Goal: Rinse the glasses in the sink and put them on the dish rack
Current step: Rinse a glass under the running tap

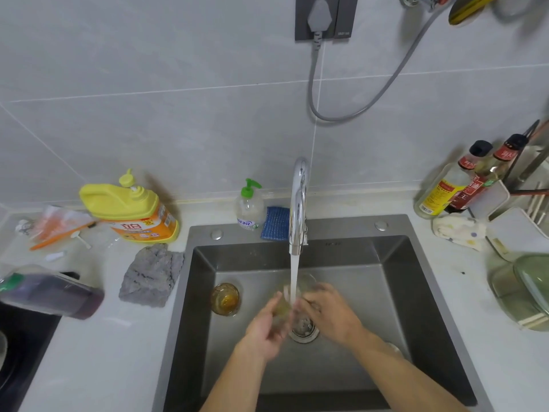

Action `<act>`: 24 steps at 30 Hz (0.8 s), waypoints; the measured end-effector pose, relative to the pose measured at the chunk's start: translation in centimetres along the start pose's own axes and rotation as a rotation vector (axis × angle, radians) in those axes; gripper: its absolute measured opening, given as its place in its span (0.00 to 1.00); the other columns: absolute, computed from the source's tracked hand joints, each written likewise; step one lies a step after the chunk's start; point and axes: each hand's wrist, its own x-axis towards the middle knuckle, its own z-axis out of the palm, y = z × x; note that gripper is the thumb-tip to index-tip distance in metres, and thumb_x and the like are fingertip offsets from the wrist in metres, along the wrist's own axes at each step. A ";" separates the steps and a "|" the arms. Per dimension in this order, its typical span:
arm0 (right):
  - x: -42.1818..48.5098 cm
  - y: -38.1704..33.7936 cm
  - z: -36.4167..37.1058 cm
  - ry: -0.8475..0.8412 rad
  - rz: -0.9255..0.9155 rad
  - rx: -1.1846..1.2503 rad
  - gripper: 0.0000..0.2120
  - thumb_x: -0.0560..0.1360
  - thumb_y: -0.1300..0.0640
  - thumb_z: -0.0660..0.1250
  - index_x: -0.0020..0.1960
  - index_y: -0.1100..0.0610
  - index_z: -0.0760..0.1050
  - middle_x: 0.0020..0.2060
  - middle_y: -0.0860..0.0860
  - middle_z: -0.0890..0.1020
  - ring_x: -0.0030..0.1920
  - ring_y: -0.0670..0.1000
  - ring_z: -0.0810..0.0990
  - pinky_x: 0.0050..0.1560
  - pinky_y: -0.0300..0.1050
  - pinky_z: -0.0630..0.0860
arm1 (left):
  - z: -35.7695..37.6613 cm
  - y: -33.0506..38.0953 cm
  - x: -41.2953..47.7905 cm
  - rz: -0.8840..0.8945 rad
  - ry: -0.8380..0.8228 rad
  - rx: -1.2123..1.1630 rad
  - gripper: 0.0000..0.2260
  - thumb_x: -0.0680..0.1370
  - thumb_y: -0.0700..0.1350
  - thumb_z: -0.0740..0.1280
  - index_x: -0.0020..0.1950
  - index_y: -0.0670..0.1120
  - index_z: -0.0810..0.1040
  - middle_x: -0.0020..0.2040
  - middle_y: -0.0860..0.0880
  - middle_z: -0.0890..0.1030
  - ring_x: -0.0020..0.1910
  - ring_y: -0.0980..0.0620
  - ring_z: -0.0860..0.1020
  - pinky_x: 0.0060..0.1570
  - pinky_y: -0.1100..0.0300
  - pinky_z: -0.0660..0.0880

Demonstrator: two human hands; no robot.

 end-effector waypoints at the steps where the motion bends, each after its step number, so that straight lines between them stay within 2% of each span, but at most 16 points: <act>1: 0.3 -0.3 -0.4 0.016 0.042 0.057 0.21 0.83 0.41 0.60 0.41 0.52 0.82 0.41 0.45 0.85 0.50 0.43 0.79 0.56 0.45 0.76 | -0.1 -0.3 -0.1 -0.012 -0.017 0.039 0.20 0.77 0.48 0.76 0.62 0.35 0.79 0.52 0.31 0.85 0.43 0.38 0.87 0.42 0.48 0.86; 3: 0.3 -0.7 -0.8 -0.026 0.113 0.152 0.20 0.83 0.42 0.60 0.41 0.51 0.83 0.41 0.45 0.86 0.46 0.44 0.84 0.56 0.46 0.79 | -0.1 -1.3 0.3 -0.007 -0.044 0.063 0.21 0.78 0.52 0.74 0.61 0.37 0.79 0.56 0.32 0.83 0.52 0.36 0.85 0.56 0.43 0.84; 5: 0.2 -1.4 -0.6 -0.054 0.141 0.155 0.19 0.84 0.43 0.61 0.41 0.50 0.82 0.41 0.45 0.87 0.44 0.44 0.85 0.55 0.46 0.81 | 0.4 -1.7 0.3 0.037 -0.044 0.064 0.18 0.81 0.55 0.70 0.58 0.39 0.81 0.56 0.34 0.83 0.57 0.36 0.82 0.67 0.40 0.77; 7: 0.3 -2.1 0.3 0.018 0.179 0.263 0.15 0.82 0.44 0.65 0.40 0.50 0.80 0.40 0.45 0.85 0.43 0.45 0.83 0.52 0.48 0.81 | 1.1 -1.9 0.2 0.065 -0.038 0.043 0.18 0.83 0.56 0.66 0.55 0.41 0.82 0.53 0.35 0.83 0.57 0.37 0.82 0.70 0.40 0.74; 9: 0.3 -2.3 1.0 0.164 0.183 0.443 0.06 0.75 0.46 0.74 0.46 0.47 0.80 0.47 0.44 0.82 0.47 0.42 0.79 0.54 0.46 0.78 | 1.5 -1.9 0.2 0.062 -0.032 0.013 0.17 0.85 0.54 0.63 0.54 0.41 0.81 0.47 0.36 0.85 0.52 0.38 0.81 0.67 0.41 0.76; 10: 0.3 -2.6 1.1 0.194 0.176 0.508 0.13 0.72 0.47 0.77 0.55 0.44 0.79 0.54 0.43 0.79 0.54 0.40 0.76 0.59 0.44 0.75 | 1.5 -1.7 0.3 0.052 -0.049 0.015 0.17 0.85 0.53 0.64 0.55 0.40 0.81 0.44 0.36 0.86 0.50 0.39 0.82 0.63 0.42 0.77; 12: 0.5 -3.0 1.3 0.188 0.231 0.666 0.37 0.68 0.47 0.82 0.72 0.40 0.69 0.66 0.41 0.69 0.66 0.42 0.70 0.68 0.46 0.72 | 1.7 -1.4 0.3 0.041 -0.067 0.028 0.18 0.82 0.53 0.67 0.59 0.38 0.81 0.46 0.36 0.86 0.50 0.39 0.82 0.56 0.46 0.80; 14: 0.7 -3.6 1.5 0.167 0.329 0.827 0.47 0.66 0.44 0.83 0.77 0.41 0.61 0.68 0.43 0.68 0.69 0.48 0.71 0.70 0.52 0.72 | 1.8 -1.3 0.3 0.052 -0.082 0.089 0.22 0.81 0.57 0.68 0.58 0.37 0.81 0.51 0.35 0.86 0.52 0.38 0.82 0.57 0.45 0.80; 16: 1.2 -4.0 2.1 0.187 0.409 0.946 0.43 0.68 0.42 0.79 0.75 0.47 0.61 0.62 0.48 0.76 0.61 0.52 0.80 0.63 0.51 0.78 | 2.1 -1.3 0.3 0.102 -0.029 0.203 0.22 0.84 0.57 0.64 0.57 0.38 0.82 0.54 0.34 0.86 0.55 0.36 0.84 0.61 0.42 0.79; 18: 1.5 -4.4 2.4 0.224 0.464 0.910 0.36 0.72 0.35 0.69 0.71 0.51 0.61 0.60 0.55 0.80 0.58 0.55 0.81 0.61 0.50 0.78 | 1.6 -1.8 1.5 0.189 0.046 0.379 0.24 0.87 0.55 0.55 0.63 0.39 0.82 0.60 0.35 0.84 0.61 0.36 0.82 0.66 0.42 0.77; 20: 1.5 -4.7 2.3 0.212 0.458 0.795 0.33 0.78 0.33 0.55 0.72 0.54 0.59 0.65 0.58 0.77 0.65 0.58 0.78 0.67 0.50 0.71 | 1.3 -2.2 2.5 0.303 0.088 0.516 0.29 0.86 0.62 0.49 0.73 0.45 0.77 0.70 0.39 0.79 0.69 0.40 0.78 0.73 0.43 0.71; 22: 1.2 -4.8 2.4 0.168 0.409 0.721 0.34 0.81 0.35 0.48 0.80 0.55 0.53 0.75 0.57 0.70 0.74 0.57 0.70 0.73 0.51 0.64 | 1.1 -2.6 3.0 0.391 0.077 0.560 0.35 0.81 0.73 0.49 0.78 0.54 0.71 0.76 0.44 0.73 0.76 0.41 0.71 0.77 0.39 0.66; 23: 1.0 -4.7 2.5 0.134 0.387 0.709 0.35 0.83 0.36 0.48 0.83 0.52 0.47 0.79 0.55 0.65 0.78 0.56 0.66 0.76 0.52 0.62 | 1.2 -2.4 2.7 0.389 0.058 0.531 0.37 0.77 0.77 0.51 0.77 0.56 0.73 0.76 0.45 0.74 0.75 0.41 0.72 0.75 0.37 0.68; 24: 0.7 -4.5 2.6 0.087 0.372 0.719 0.36 0.83 0.36 0.51 0.84 0.47 0.41 0.81 0.52 0.61 0.79 0.55 0.63 0.77 0.53 0.60 | 1.4 -2.1 2.2 0.365 0.033 0.457 0.37 0.75 0.79 0.53 0.72 0.56 0.78 0.72 0.45 0.79 0.71 0.41 0.77 0.71 0.37 0.73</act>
